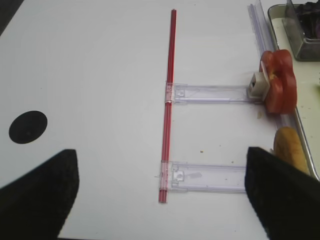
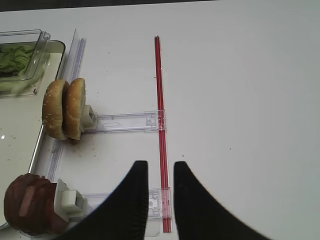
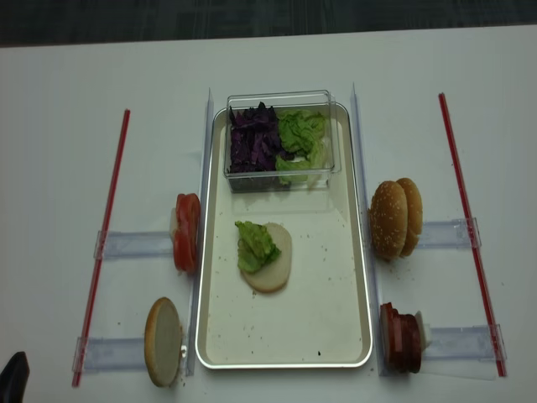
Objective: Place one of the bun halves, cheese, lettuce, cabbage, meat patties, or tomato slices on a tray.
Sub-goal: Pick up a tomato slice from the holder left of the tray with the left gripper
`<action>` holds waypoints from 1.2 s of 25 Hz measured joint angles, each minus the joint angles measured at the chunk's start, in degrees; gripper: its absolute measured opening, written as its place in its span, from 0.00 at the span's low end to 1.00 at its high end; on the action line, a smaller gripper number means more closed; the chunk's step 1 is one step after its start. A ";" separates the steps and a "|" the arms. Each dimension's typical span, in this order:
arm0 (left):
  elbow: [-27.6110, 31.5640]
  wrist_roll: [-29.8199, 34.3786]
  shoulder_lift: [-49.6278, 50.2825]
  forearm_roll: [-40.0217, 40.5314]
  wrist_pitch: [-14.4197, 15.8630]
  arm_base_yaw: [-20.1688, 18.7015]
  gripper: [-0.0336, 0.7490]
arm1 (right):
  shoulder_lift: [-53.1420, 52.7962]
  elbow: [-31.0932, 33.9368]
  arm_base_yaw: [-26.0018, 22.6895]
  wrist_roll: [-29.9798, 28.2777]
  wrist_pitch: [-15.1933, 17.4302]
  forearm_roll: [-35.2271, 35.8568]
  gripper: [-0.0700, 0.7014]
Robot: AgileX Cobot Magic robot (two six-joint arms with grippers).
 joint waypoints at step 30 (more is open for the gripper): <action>-0.65 -1.46 16.11 -0.21 -0.45 0.00 0.83 | 0.00 0.00 0.00 0.00 0.00 0.00 0.32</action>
